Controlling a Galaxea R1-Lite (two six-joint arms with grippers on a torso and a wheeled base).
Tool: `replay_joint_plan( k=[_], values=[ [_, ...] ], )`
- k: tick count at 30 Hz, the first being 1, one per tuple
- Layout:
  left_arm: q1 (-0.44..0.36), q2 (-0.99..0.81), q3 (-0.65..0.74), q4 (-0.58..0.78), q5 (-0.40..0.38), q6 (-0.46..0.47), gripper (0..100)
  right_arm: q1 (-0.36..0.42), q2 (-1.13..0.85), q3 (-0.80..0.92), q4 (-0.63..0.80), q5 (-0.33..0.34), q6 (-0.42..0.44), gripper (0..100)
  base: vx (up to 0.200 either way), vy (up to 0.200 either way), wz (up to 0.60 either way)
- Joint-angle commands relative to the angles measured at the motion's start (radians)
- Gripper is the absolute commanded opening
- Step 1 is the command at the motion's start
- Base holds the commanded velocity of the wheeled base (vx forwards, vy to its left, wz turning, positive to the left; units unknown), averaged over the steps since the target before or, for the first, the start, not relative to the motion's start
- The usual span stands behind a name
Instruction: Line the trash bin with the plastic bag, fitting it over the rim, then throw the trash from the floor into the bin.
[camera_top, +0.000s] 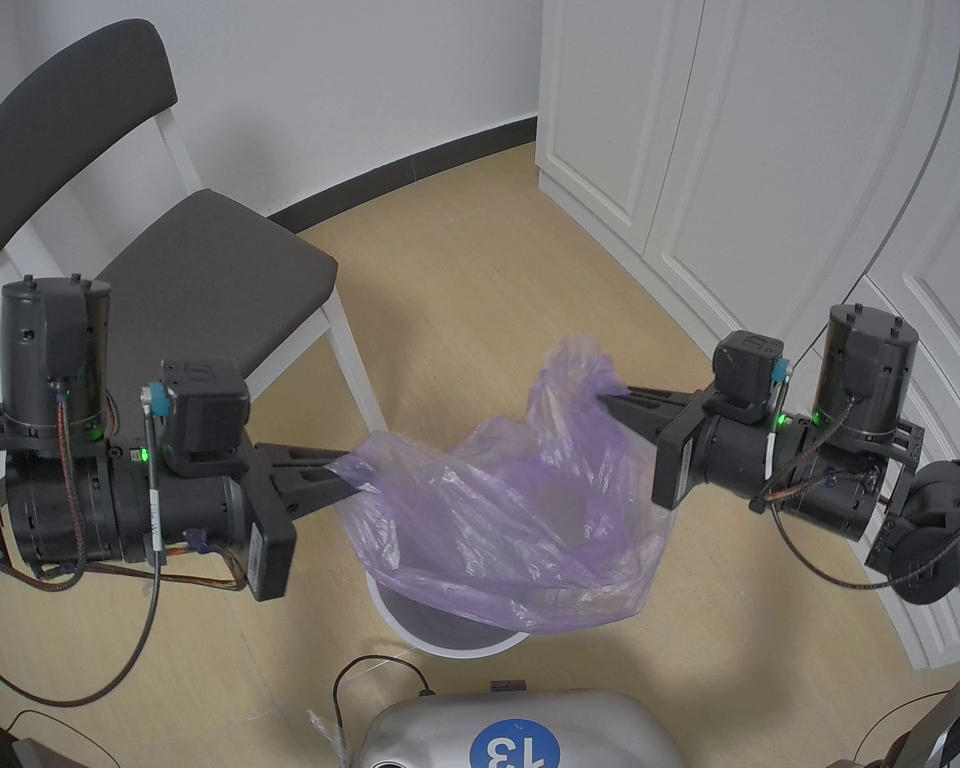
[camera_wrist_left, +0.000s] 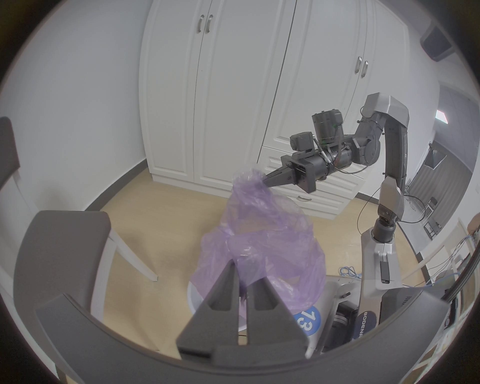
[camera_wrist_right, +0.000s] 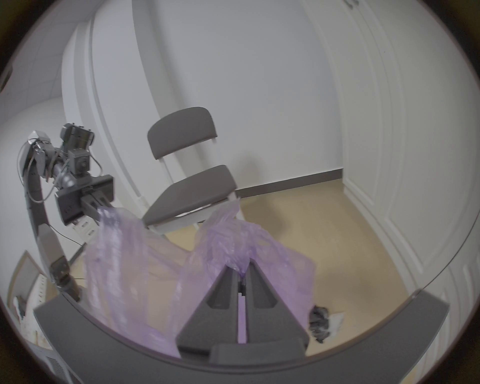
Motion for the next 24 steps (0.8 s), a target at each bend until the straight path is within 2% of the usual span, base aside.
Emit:
replay_joint_plan(
  k=[1,5,10,14,17,18,19,24],
  values=[
    [-0.020,0.027,0.002,-0.010,0.000,-0.039,0,0.098,-0.011,0.096,-0.067,-0.006,0.088,0,0.000,0.000,0.00],
    [-0.020,-0.001,0.017,-0.012,-0.008,-0.067,0,0.146,-0.005,0.191,-0.248,-0.009,0.175,0,0.000,0.000,0.00],
    [-0.054,-0.022,0.071,-0.085,-0.013,-0.137,0,0.170,0.027,0.259,-0.386,-0.019,0.215,0,0.000,0.000,0.00],
    [-0.080,-0.024,0.166,-0.246,-0.017,-0.185,0,0.170,0.060,0.271,-0.432,-0.019,0.224,0,0.000,0.000,0.00],
    [-0.093,-0.029,0.264,-0.383,-0.023,-0.254,0,0.170,0.079,0.279,-0.437,-0.032,0.237,0,0.000,0.000,0.00],
    [-0.093,-0.029,0.264,-0.383,-0.023,-0.254,0,0.170,0.079,0.279,-0.437,-0.032,0.237,0,0.000,0.000,0.00],
    [-0.096,-0.030,0.326,-0.480,-0.023,-0.294,0,0.169,0.079,0.274,-0.440,-0.038,0.241,0,0.000,0.000,0.00],
    [-0.082,-0.013,0.448,-0.685,-0.025,-0.306,0,0.169,0.096,0.273,-0.454,-0.041,0.250,0,0.000,0.000,0.00]
  ],
)
